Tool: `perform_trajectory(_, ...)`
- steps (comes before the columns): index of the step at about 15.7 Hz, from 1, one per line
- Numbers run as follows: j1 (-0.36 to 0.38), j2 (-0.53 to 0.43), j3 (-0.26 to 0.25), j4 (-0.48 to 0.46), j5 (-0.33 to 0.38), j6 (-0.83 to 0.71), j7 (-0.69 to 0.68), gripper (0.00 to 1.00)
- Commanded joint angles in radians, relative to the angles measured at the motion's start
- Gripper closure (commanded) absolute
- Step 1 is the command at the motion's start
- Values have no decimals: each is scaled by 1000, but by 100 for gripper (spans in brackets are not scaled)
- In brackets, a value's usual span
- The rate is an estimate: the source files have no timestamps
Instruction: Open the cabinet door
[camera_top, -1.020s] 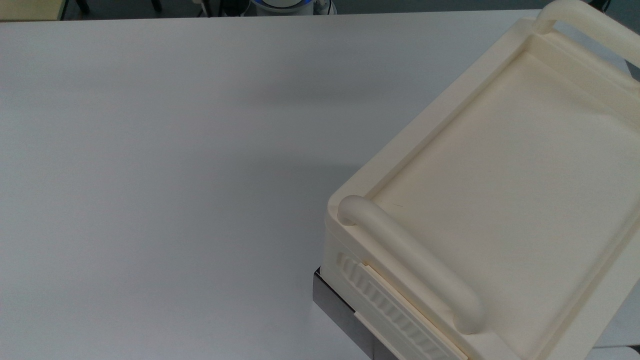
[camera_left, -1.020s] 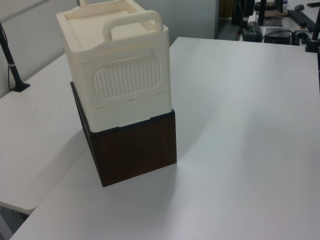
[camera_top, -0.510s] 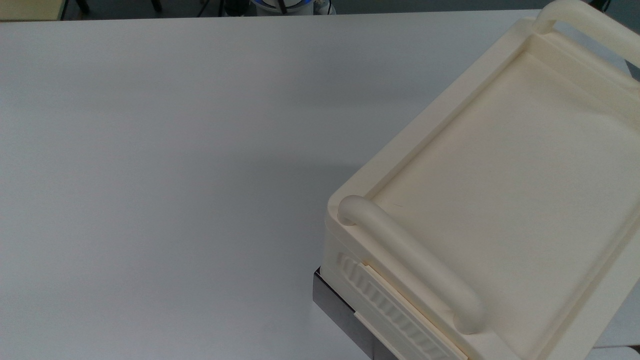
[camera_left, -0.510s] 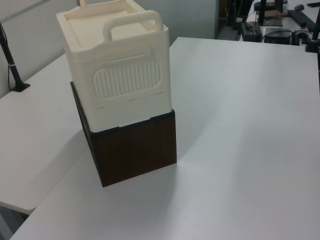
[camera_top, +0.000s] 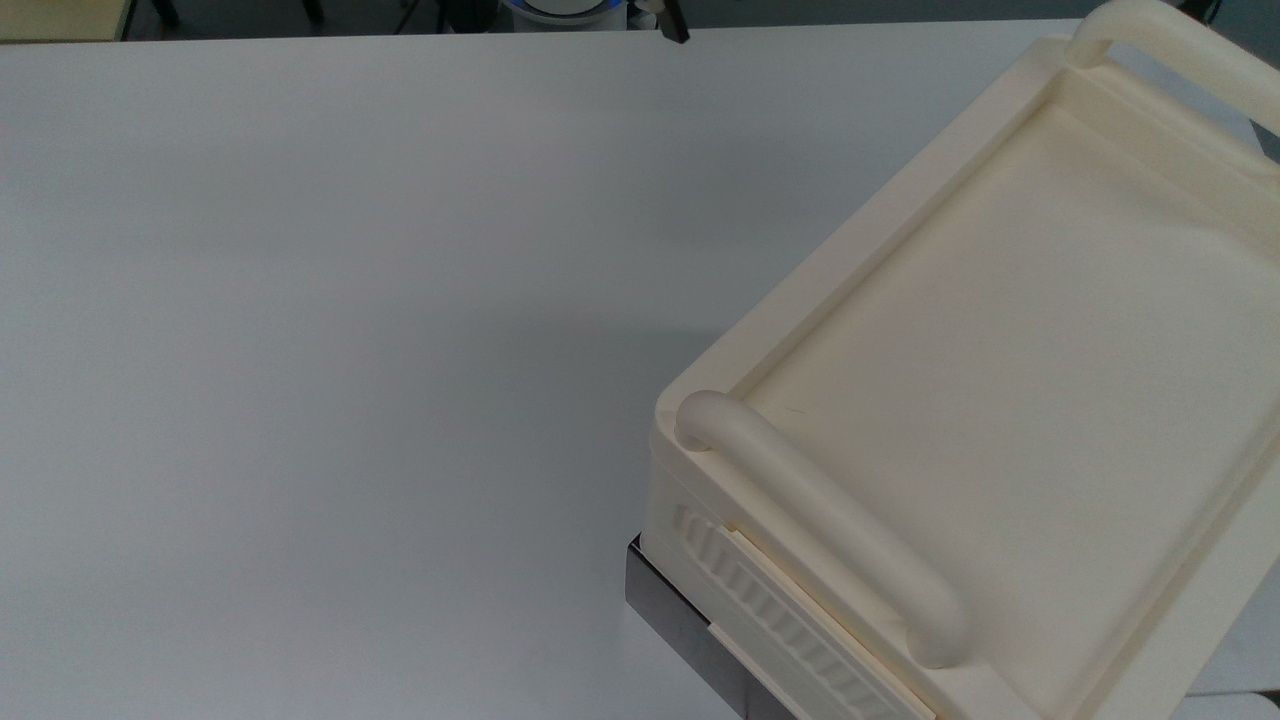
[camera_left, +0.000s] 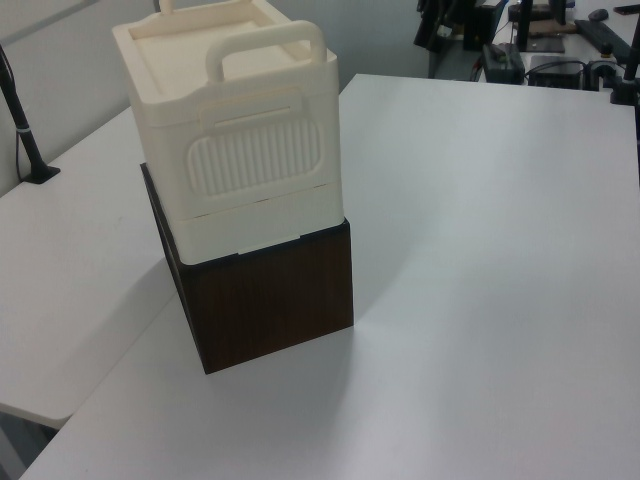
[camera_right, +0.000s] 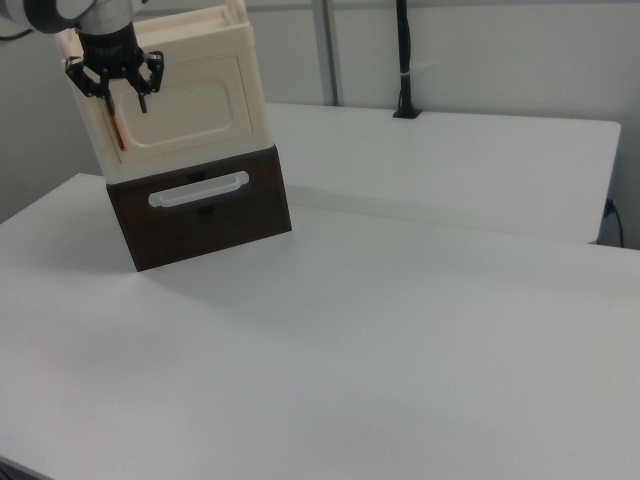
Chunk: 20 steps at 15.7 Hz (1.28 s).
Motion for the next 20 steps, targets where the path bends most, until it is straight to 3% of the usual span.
perform_trajectory(1,-1,14,32,-10,18,80,-16,62)
perform_trajectory(4,8,40,60,-8,13,129,-15,62)
perform_trajectory(14,122,114,63,-3,-13,287,19,62)
perform_trajectory(20,129,151,86,-5,-48,371,62,62)
